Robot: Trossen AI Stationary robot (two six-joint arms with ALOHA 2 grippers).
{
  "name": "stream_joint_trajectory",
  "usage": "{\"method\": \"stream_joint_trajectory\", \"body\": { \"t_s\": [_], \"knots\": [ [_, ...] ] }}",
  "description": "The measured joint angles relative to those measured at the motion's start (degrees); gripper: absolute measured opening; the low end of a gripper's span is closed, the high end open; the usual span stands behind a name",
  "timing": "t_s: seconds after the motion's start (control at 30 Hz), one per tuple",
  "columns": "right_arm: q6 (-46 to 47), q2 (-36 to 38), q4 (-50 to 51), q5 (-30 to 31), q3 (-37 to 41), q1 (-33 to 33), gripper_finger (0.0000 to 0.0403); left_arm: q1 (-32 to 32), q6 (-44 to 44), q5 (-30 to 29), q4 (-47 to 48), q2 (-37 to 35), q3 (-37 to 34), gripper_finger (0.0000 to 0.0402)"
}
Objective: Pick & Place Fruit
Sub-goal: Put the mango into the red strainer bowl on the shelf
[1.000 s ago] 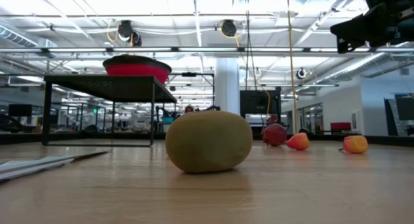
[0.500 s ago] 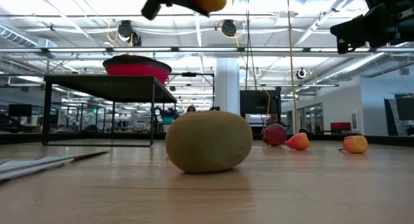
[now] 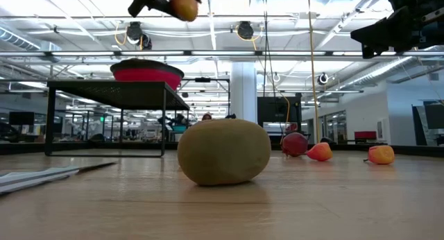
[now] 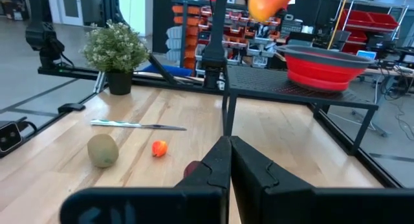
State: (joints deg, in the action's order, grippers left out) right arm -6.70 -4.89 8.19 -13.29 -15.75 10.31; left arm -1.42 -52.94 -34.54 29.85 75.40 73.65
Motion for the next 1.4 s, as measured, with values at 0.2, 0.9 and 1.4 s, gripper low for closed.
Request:
{"method": "stream_joint_trajectory", "body": {
  "t_s": [0.2, 0.9, 1.4],
  "knots": [
    [0.0, 0.0, 0.0, 0.0, 0.0, 0.0, 0.0000, 8.0, 2.3, 3.6, 5.3, -3.3, 0.0, 0.0218],
    [0.0, 0.0, 0.0, 0.0, 0.0, 0.0, 0.0000, 36.2, 20.5, 21.4, 13.3, -4.0, 6.0, 0.0218],
    [0.0, 0.0, 0.0, -0.1, 0.0, 0.0, 0.0000, 46.4, 31.2, 29.4, 24.6, 5.9, 15.6, 0.0218]
  ]
}}
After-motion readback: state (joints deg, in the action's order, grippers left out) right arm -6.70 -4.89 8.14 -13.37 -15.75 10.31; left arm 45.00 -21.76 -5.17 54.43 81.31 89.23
